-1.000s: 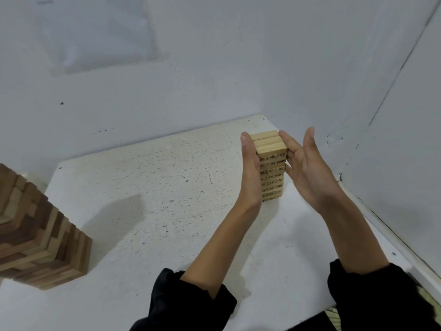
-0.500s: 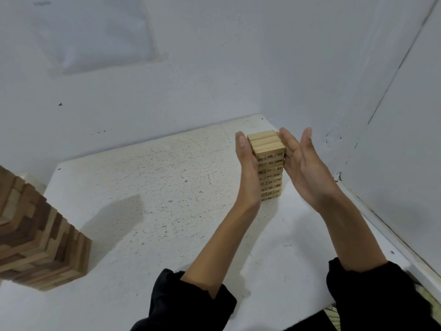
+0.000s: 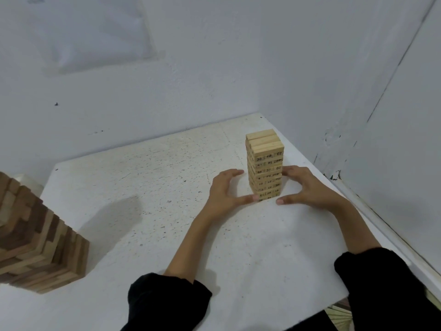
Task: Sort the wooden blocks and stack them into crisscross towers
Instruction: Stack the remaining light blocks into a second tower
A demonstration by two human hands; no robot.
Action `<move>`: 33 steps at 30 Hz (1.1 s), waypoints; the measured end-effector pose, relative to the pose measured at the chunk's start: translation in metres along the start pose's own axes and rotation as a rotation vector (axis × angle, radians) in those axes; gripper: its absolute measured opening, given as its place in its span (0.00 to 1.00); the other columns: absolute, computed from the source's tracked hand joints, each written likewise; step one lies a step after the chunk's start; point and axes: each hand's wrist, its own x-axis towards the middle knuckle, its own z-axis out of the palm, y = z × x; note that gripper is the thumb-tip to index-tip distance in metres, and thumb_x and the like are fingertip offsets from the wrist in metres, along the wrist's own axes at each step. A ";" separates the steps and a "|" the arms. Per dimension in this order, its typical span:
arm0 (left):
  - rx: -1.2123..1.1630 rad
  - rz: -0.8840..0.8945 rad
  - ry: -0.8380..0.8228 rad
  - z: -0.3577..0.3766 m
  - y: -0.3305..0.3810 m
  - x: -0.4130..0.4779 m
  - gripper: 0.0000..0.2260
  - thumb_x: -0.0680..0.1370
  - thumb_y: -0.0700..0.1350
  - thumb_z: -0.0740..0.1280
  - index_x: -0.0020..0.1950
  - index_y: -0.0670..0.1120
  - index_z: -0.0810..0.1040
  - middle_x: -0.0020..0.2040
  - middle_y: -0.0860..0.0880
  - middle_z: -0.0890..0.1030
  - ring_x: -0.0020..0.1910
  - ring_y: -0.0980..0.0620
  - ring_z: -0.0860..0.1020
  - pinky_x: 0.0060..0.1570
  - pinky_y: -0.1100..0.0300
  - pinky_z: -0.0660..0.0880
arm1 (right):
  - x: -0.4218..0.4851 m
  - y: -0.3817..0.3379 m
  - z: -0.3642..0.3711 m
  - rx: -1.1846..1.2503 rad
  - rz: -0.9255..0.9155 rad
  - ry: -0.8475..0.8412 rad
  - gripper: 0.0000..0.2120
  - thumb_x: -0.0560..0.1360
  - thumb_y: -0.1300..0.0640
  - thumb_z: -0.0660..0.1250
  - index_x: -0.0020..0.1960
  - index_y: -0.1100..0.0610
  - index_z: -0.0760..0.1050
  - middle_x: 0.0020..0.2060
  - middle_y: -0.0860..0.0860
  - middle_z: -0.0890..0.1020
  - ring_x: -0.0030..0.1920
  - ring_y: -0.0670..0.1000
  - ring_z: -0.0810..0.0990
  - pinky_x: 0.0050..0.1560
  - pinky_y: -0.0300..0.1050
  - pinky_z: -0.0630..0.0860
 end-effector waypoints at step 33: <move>0.332 0.198 0.079 -0.009 -0.021 0.026 0.27 0.64 0.55 0.78 0.61 0.51 0.78 0.64 0.54 0.71 0.65 0.56 0.61 0.66 0.56 0.59 | 0.037 -0.013 0.008 -0.084 -0.121 0.009 0.30 0.65 0.49 0.77 0.65 0.49 0.73 0.60 0.41 0.68 0.61 0.42 0.59 0.64 0.41 0.56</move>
